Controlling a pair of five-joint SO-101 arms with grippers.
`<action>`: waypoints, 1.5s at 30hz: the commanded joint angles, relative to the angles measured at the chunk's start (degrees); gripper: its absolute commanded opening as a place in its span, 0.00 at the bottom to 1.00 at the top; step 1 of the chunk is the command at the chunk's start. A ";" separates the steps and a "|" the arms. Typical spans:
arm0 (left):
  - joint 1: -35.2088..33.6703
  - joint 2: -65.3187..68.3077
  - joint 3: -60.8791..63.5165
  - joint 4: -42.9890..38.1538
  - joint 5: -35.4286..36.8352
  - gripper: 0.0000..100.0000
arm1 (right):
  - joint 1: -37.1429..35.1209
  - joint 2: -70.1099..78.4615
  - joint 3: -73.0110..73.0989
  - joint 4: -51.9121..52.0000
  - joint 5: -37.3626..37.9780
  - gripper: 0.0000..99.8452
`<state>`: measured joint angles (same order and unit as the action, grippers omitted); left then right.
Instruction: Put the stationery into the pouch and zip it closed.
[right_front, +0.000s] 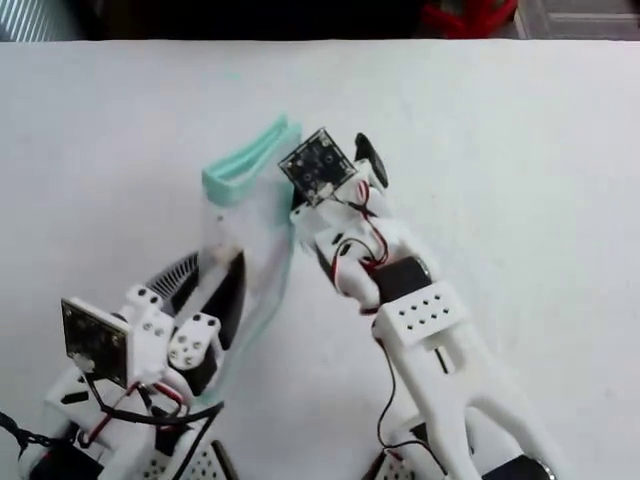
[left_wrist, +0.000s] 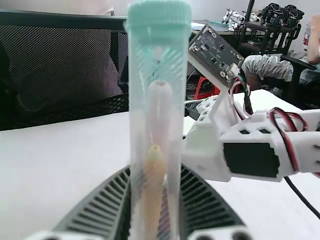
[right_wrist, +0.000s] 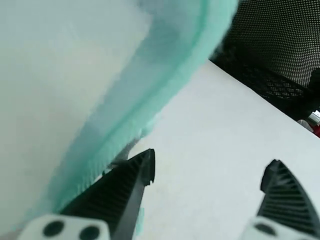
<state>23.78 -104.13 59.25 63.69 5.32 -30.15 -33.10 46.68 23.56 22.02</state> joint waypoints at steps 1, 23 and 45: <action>1.10 -0.75 -3.78 -0.35 -0.62 0.02 | -3.12 -6.90 -0.44 3.03 -3.87 0.33; 8.31 -0.40 -3.60 -11.52 -16.79 0.02 | 14.73 -8.04 0.09 -5.85 -25.85 0.33; 8.40 6.29 -5.54 -18.20 -17.14 0.03 | 10.51 -41.89 16.62 13.23 -16.88 0.33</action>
<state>31.43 -98.07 57.93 47.78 -11.30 -16.26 -70.99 60.13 39.47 1.63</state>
